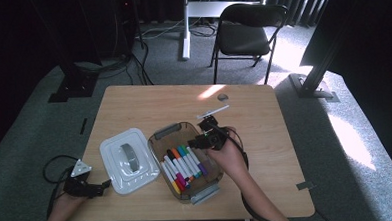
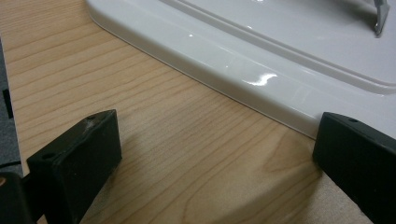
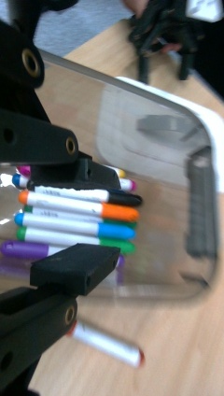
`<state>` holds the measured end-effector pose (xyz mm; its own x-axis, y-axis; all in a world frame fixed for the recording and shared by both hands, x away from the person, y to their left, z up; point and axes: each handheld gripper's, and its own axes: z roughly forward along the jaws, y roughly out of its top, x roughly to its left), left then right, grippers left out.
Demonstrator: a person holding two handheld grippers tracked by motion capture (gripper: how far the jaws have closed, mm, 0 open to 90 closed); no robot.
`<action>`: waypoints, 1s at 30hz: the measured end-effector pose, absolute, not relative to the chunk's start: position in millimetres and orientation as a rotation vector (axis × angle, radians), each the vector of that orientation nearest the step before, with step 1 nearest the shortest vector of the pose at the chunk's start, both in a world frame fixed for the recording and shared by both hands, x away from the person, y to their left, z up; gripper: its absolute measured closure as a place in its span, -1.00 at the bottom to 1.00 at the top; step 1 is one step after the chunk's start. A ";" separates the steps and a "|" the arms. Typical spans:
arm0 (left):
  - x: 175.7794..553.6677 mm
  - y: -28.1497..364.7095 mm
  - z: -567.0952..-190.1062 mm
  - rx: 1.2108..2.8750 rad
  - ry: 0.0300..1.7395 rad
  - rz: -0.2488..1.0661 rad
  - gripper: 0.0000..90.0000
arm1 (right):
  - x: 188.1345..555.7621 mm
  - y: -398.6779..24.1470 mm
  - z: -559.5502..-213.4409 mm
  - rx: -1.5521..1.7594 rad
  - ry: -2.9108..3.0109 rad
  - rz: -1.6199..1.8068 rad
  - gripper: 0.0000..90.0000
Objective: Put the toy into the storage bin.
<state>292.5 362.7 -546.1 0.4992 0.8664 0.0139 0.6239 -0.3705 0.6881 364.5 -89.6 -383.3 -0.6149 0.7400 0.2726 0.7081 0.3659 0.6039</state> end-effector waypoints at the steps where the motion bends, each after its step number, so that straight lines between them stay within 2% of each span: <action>1: 292.6 362.8 -546.1 2.121 1.216 0.504 -0.96 | 365.9 -99.1 -378.4 1.378 2.519 1.124 0.26; 6: 292.5 362.7 -546.1 2.120 1.217 0.503 -0.96 | 371.5 -116.6 -376.2 1.429 2.451 1.128 0.21; 11: 292.5 362.8 -546.0 2.122 1.216 0.502 -0.96 | 385.4 -137.3 -389.9 1.524 2.361 1.096 0.18; 20: 292.4 362.7 -546.1 2.121 1.218 0.501 -0.96 | 410.2 -148.9 -430.1 1.585 2.361 1.007 0.19; 30: 292.5 362.7 -546.1 2.120 1.218 0.501 -0.96 | 433.6 -139.7 -476.5 1.637 2.395 0.916 0.21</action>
